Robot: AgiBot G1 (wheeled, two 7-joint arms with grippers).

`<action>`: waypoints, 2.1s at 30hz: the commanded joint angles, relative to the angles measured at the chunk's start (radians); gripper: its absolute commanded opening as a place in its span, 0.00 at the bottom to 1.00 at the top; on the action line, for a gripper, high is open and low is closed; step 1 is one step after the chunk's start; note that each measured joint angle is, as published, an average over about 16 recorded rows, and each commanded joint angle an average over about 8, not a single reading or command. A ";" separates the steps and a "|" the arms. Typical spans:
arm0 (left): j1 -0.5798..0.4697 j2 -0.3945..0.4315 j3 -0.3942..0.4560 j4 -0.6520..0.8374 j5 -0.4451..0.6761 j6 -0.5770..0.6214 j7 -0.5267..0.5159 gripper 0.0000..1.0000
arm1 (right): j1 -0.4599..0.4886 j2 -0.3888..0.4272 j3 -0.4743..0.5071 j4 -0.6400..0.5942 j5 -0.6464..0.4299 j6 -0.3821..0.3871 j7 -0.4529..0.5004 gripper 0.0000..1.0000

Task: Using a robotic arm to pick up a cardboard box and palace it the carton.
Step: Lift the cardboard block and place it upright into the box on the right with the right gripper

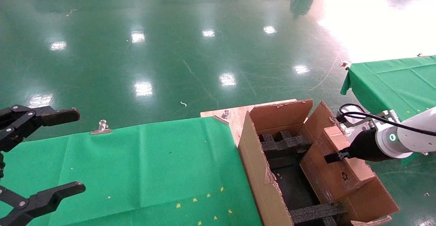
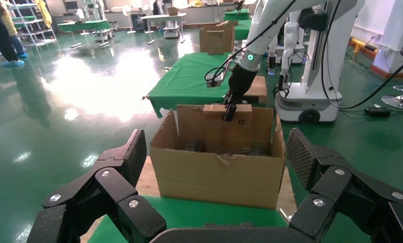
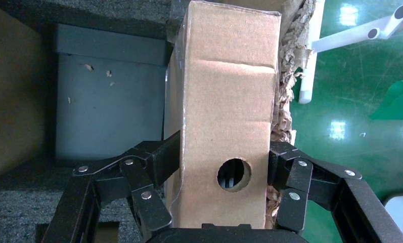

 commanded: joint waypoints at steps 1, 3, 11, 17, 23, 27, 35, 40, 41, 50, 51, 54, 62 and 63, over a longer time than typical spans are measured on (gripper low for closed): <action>0.000 0.000 0.000 0.000 0.000 0.000 0.000 1.00 | -0.002 -0.002 -0.001 -0.003 0.000 0.000 -0.003 0.00; 0.000 0.000 0.000 0.000 0.000 0.000 0.000 1.00 | -0.002 -0.002 -0.001 -0.002 0.000 0.000 -0.002 0.00; 0.000 0.000 0.000 0.000 0.000 0.000 0.000 1.00 | -0.001 0.001 0.000 -0.001 0.003 -0.001 0.001 0.00; 0.000 0.000 0.000 0.000 0.000 0.000 0.000 1.00 | -0.022 -0.009 -0.006 -0.017 0.015 0.006 0.010 0.00; 0.000 0.000 0.000 0.000 0.000 0.000 0.000 1.00 | -0.061 -0.033 -0.018 -0.051 0.021 0.031 0.022 0.00; 0.000 0.000 0.000 0.000 0.000 0.000 0.000 1.00 | -0.092 -0.053 -0.025 -0.087 0.031 0.054 0.024 0.00; 0.000 0.000 0.000 0.000 0.000 0.000 0.000 1.00 | -0.146 -0.097 -0.032 -0.158 0.066 0.091 0.008 0.00; 0.000 0.000 0.000 0.000 0.000 0.000 0.000 1.00 | -0.181 -0.123 -0.036 -0.205 0.090 0.109 -0.013 0.00; 0.000 0.000 0.000 0.000 0.000 0.000 0.000 1.00 | -0.187 -0.127 -0.037 -0.213 0.094 0.112 -0.017 0.00; 0.000 0.000 0.000 0.000 0.000 0.000 0.000 1.00 | -0.234 -0.170 -0.039 -0.290 0.135 0.128 -0.065 0.00; 0.000 0.000 0.000 0.000 0.000 0.000 0.000 1.00 | -0.239 -0.175 -0.039 -0.299 0.140 0.130 -0.071 0.00; 0.000 0.000 0.000 0.000 0.000 0.000 0.000 1.00 | -0.251 -0.190 -0.037 -0.327 0.157 0.132 -0.092 0.00; 0.000 0.000 0.000 0.000 0.000 0.000 0.000 1.00 | -0.273 -0.222 -0.029 -0.381 0.197 0.135 -0.149 0.30; 0.000 0.000 0.000 0.000 0.000 0.000 0.000 1.00 | -0.275 -0.224 -0.028 -0.384 0.200 0.136 -0.155 0.42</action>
